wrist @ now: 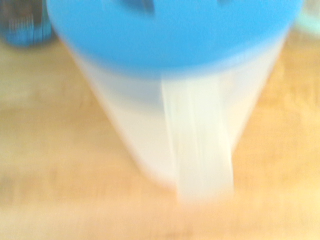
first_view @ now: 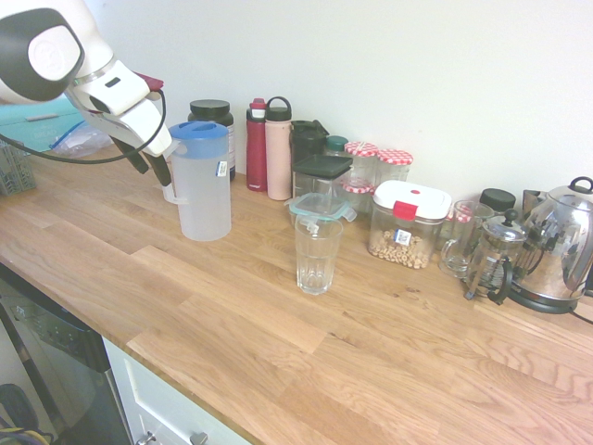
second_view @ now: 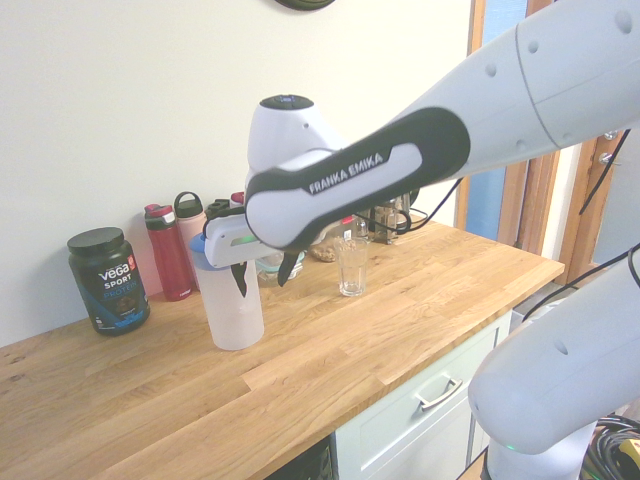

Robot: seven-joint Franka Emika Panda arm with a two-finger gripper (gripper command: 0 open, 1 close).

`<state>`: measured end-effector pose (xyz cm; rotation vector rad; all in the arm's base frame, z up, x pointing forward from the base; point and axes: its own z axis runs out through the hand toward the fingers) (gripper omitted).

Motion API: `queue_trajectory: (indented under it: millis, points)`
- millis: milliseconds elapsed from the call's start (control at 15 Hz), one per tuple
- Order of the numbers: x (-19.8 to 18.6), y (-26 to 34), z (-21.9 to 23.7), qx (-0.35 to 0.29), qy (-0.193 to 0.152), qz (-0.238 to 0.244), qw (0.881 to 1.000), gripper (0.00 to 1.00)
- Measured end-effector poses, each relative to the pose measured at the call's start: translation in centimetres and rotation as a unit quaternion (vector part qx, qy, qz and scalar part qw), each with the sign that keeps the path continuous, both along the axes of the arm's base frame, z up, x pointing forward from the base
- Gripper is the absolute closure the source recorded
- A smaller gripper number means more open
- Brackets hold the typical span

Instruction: Pour me some water

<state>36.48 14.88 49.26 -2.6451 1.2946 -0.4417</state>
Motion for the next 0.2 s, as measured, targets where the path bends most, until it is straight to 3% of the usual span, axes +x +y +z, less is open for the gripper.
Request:
queue_trajectory:
  millis: [200]
  points:
    - [-1.5,-0.6,0.8,-0.012,0.11,0.025,0.994,0.0]
